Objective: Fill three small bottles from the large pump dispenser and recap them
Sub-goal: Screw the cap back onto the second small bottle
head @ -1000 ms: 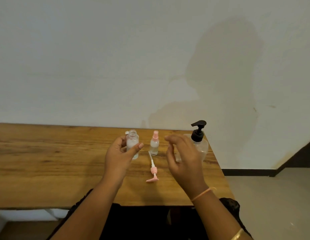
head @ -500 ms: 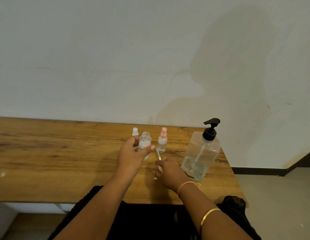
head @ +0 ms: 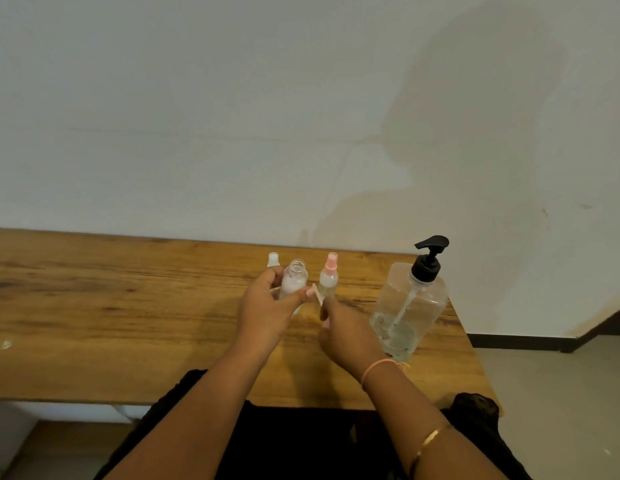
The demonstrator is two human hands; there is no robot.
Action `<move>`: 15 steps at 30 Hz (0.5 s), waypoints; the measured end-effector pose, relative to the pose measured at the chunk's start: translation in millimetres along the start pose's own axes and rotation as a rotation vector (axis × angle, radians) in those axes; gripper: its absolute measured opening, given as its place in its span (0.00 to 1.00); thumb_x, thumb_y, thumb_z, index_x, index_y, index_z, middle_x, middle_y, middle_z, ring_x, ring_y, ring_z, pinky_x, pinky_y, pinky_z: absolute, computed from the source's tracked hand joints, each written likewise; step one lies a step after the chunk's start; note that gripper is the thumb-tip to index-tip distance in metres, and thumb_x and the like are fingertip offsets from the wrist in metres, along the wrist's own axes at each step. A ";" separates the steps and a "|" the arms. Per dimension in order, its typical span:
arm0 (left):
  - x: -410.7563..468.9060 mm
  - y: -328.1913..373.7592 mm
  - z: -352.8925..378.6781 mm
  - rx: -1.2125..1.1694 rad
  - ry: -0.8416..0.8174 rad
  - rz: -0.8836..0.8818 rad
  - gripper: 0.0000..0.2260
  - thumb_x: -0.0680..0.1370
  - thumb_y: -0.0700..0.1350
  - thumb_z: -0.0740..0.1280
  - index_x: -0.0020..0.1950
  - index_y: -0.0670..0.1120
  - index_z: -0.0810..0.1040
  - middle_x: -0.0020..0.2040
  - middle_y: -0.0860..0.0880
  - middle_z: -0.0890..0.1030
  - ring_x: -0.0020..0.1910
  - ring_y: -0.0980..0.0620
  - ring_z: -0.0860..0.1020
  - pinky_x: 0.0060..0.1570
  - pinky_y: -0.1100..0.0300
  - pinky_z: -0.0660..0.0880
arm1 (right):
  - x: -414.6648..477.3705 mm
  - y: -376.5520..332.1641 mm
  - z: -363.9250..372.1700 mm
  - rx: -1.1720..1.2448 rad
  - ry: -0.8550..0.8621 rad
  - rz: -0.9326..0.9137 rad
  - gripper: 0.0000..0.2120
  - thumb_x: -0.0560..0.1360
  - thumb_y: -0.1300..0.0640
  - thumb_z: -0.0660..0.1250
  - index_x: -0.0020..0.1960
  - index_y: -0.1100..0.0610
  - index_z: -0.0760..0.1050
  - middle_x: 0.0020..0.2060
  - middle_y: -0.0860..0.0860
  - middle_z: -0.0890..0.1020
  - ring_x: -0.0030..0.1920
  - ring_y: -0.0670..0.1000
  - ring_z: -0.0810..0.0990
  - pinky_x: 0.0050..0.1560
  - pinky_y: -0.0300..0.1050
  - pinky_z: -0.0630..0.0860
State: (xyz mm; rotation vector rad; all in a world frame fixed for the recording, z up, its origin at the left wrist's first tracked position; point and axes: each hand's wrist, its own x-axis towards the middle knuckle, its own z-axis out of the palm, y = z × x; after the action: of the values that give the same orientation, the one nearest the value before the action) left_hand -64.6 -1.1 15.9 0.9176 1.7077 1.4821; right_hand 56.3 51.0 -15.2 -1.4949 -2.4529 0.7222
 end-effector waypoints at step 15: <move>12.1 -6.9 1.7 0.098 0.056 0.047 0.16 0.69 0.43 0.76 0.50 0.57 0.74 0.53 0.50 0.81 0.54 0.49 0.79 0.55 0.45 0.77 | -33.3 -8.6 -61.0 0.283 0.431 -0.221 0.10 0.74 0.59 0.67 0.55 0.54 0.77 0.45 0.41 0.75 0.46 0.42 0.75 0.45 0.37 0.74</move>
State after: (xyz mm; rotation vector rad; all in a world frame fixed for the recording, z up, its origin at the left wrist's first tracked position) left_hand -69.8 9.4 8.3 0.9816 1.8240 1.4780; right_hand 89.3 37.7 45.0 -1.1155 -2.0491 0.5986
